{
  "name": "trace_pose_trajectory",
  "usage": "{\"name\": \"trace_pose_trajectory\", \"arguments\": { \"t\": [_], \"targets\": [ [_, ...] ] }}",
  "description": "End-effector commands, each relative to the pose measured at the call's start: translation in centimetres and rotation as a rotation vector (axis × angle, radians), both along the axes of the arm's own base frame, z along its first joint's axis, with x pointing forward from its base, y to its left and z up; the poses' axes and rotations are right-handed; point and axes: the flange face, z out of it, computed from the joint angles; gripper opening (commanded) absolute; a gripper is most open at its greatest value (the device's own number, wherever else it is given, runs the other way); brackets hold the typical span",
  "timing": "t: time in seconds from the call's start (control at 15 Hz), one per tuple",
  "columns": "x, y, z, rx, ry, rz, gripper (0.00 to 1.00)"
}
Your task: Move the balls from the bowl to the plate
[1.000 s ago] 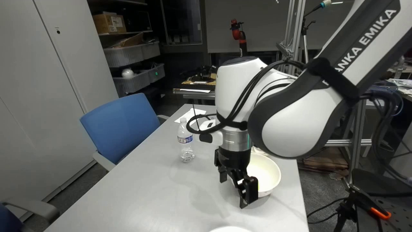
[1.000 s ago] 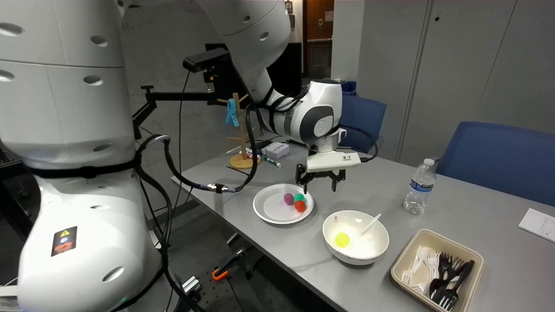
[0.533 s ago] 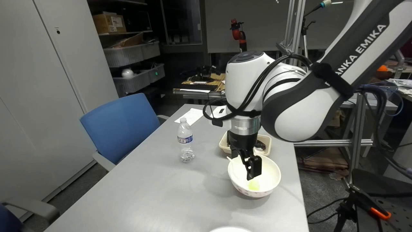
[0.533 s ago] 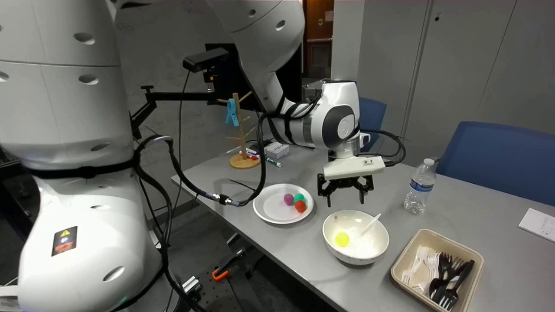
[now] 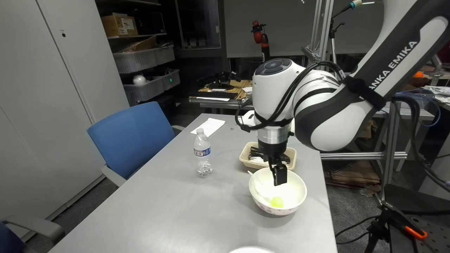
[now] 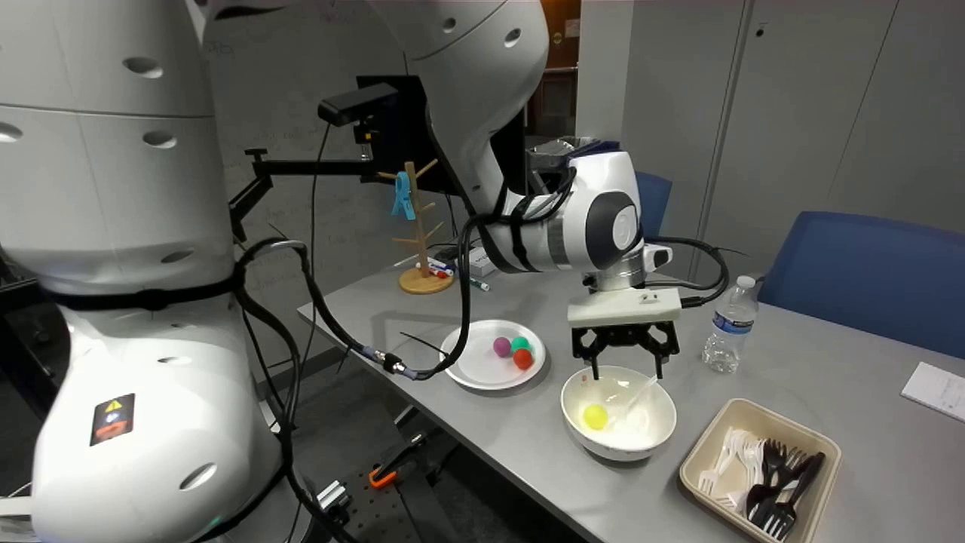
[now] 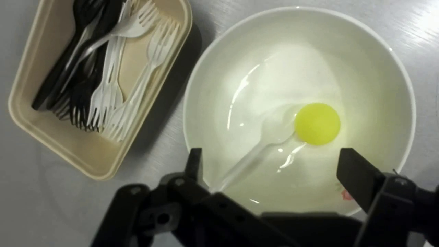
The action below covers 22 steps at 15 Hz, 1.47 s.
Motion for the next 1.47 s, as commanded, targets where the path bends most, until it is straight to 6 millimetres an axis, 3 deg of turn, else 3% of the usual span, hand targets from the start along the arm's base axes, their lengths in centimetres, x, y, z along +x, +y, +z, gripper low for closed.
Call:
{"name": "trace_pose_trajectory", "arguments": {
  "t": [0.0, 0.47, 0.73, 1.4],
  "targets": [
    [0.3, -0.7, -1.2, -0.017, -0.037, -0.136, 1.0],
    [1.1, -0.7, -2.9, 0.013, -0.067, -0.4, 1.0],
    [0.5, -0.3, -4.5, 0.022, -0.049, -0.499, 1.0],
    [-0.4, -0.3, -7.7, 0.04, 0.013, -0.611, 0.99]
  ]
}}
